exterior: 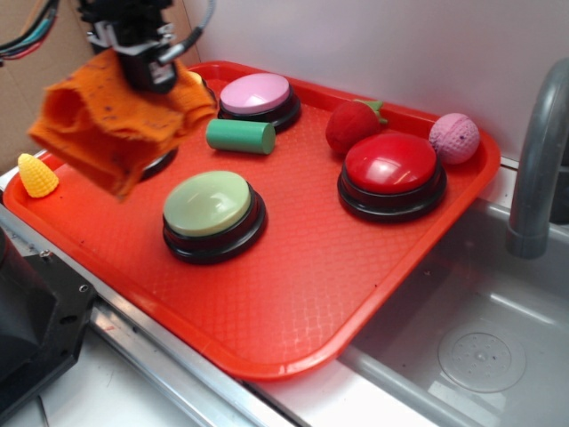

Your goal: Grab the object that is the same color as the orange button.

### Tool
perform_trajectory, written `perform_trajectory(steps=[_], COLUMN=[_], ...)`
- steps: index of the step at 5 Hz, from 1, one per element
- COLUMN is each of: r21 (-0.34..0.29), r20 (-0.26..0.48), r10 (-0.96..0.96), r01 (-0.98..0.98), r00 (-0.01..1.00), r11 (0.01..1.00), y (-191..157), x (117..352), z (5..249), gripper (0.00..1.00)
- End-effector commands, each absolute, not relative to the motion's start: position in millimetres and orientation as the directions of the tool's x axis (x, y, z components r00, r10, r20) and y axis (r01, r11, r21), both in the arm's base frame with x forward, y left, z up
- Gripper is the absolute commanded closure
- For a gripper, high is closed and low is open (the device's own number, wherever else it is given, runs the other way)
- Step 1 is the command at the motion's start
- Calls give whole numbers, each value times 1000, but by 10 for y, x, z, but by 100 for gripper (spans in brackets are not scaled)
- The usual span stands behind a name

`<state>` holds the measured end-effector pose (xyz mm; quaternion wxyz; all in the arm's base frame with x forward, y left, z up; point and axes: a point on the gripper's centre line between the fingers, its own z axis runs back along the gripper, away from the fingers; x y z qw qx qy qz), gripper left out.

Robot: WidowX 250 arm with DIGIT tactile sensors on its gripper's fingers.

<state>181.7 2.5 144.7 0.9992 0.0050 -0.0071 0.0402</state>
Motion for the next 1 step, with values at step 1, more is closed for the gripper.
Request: perform_trajectory(steps=[1], r21=[-39], r20=[7], r10=[65], r01=[-65], r00=[998], r11=[997], y=[243], x=[1815], z=[1496], gripper=[100])
